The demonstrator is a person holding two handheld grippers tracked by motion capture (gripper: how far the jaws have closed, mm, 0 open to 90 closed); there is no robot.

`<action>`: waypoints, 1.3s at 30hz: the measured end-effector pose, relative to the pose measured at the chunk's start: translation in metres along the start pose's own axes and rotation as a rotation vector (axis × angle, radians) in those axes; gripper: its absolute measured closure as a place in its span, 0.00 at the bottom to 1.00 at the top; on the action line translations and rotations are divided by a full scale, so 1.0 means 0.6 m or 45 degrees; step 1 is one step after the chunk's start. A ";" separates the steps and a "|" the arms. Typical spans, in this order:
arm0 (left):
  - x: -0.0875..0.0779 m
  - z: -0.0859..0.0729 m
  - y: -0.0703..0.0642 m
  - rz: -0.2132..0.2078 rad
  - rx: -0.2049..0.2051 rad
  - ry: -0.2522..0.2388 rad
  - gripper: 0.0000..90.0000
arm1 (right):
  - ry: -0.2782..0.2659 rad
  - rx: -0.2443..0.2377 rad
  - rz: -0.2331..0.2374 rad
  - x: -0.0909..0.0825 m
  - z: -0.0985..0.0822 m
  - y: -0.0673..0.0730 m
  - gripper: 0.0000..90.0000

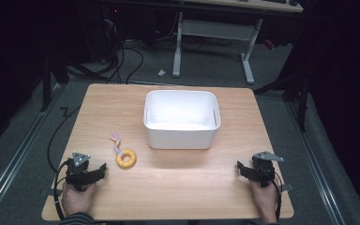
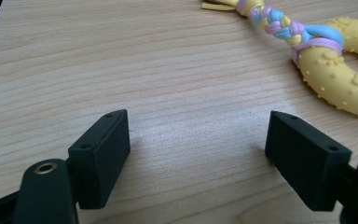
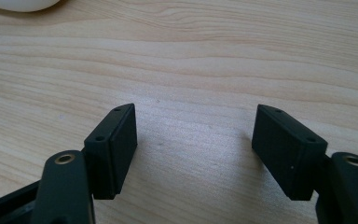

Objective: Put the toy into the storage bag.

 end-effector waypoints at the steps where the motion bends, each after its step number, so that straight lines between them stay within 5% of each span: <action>1: 0.000 0.000 0.000 0.000 0.000 0.000 0.25 | -0.001 -0.001 0.000 0.000 0.000 0.000 0.35; 21: -0.001 0.000 0.001 -0.015 0.008 0.004 0.25 | 0.000 -0.001 0.000 0.000 0.000 0.000 0.35; 39: -0.001 0.013 -0.006 -0.073 -0.051 -0.001 0.29 | 0.000 -0.003 0.002 0.000 0.000 0.000 0.34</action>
Point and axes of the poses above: each handheld gripper's, and its own axes: x roughly forward along the jaws, z roughly out of its top, y roughly to its left, the point moved 8 cm from there along x, roughly forward along the jaws, and after that the axes turned 12 degrees about -z, right-handed, at the moved point
